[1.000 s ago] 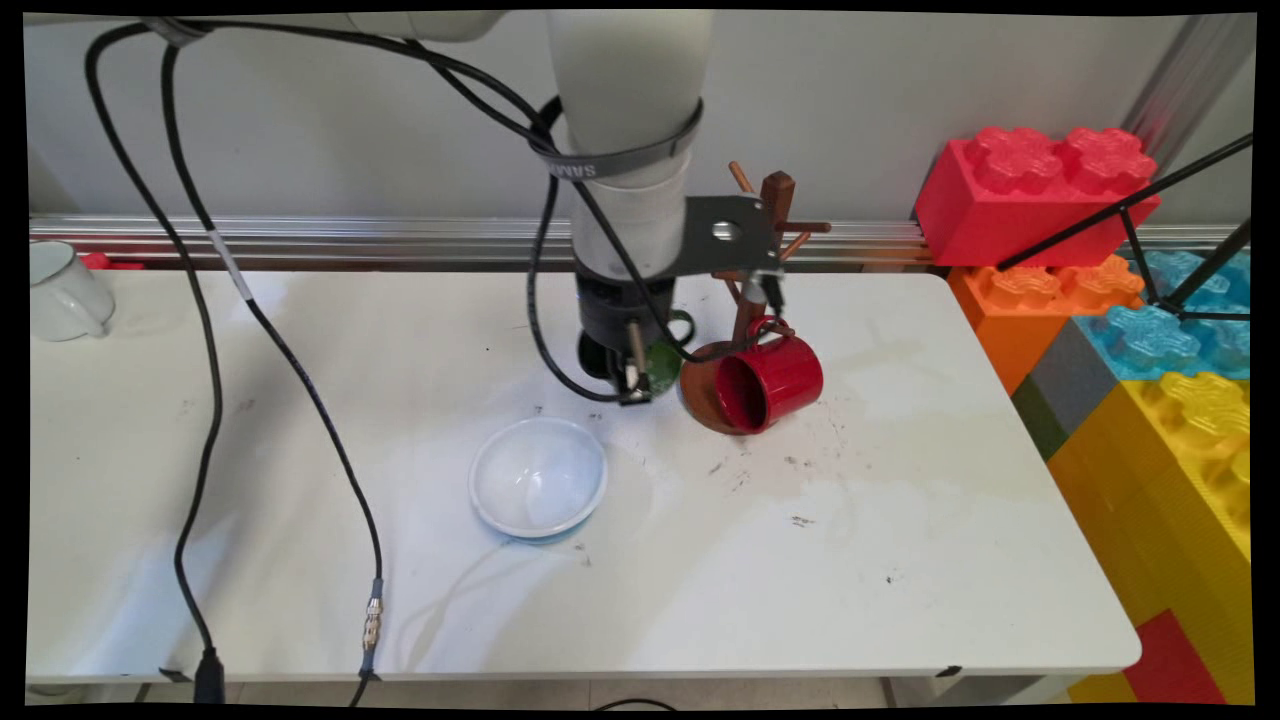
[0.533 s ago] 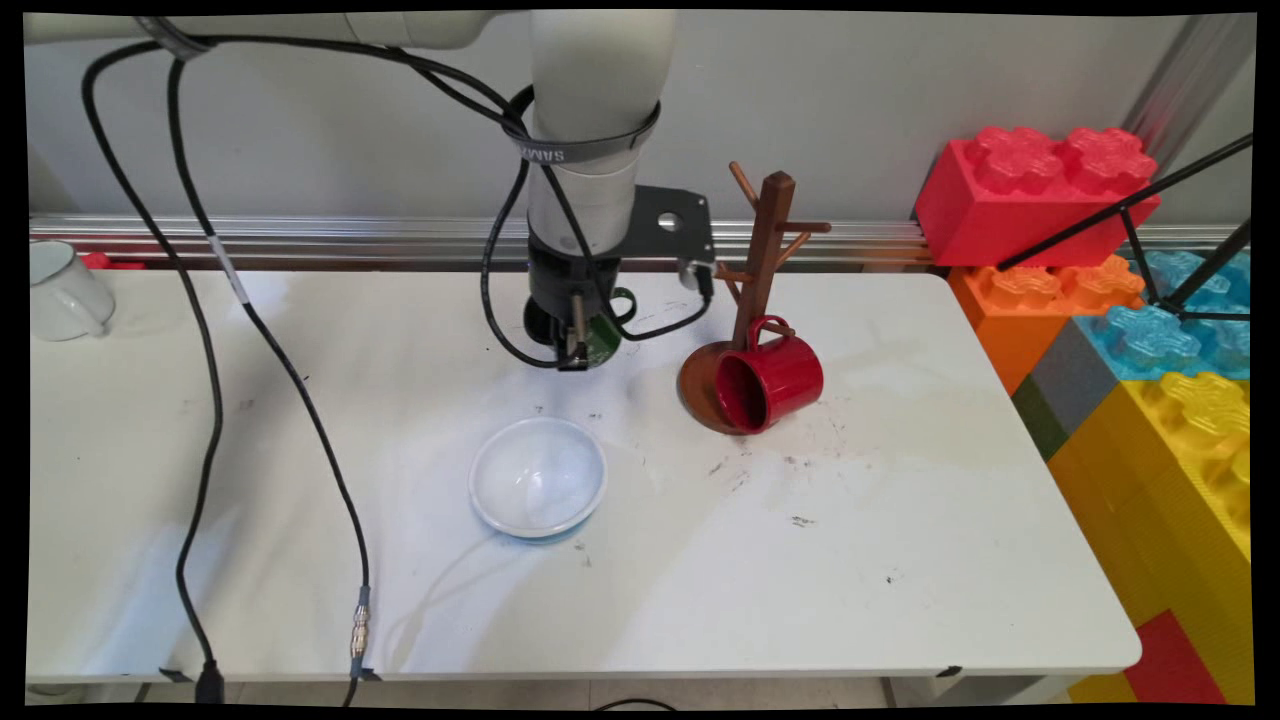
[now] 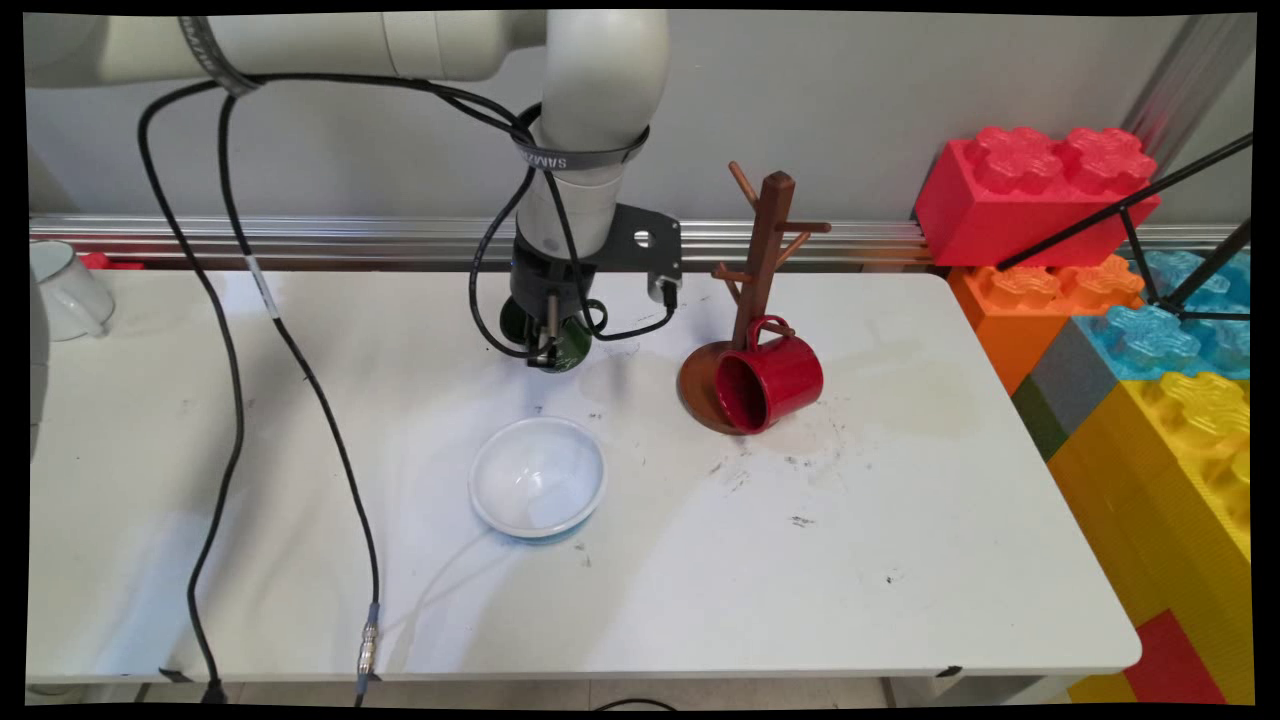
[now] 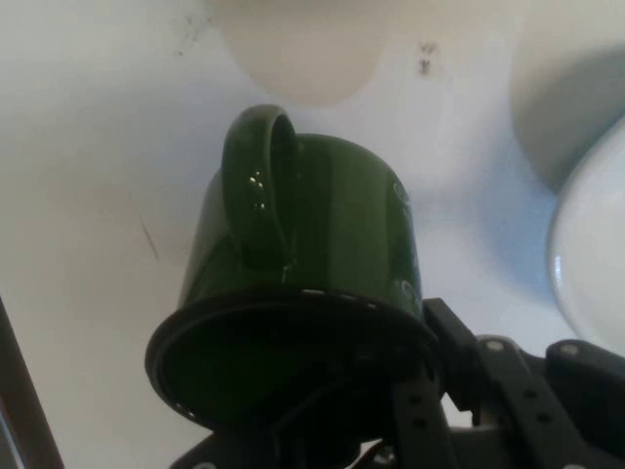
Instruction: Place the picked object on the table
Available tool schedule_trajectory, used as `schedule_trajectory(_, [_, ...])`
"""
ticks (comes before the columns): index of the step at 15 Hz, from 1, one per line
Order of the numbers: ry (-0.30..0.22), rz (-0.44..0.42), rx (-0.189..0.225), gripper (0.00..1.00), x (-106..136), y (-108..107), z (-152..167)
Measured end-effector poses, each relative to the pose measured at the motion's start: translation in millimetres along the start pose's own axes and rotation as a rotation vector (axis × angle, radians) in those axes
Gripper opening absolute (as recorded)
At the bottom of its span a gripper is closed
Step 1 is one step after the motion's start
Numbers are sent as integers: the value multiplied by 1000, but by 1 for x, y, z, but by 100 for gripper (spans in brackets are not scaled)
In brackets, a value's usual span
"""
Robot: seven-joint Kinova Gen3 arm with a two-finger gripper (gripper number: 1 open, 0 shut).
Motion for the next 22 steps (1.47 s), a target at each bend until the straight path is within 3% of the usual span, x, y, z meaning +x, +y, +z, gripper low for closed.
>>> schedule_trajectory(7, [-55, 47, -31, 0, -7, -25, 27])
schedule_trajectory(22, [-49, 47, -95, 0, -3, -35, 67])
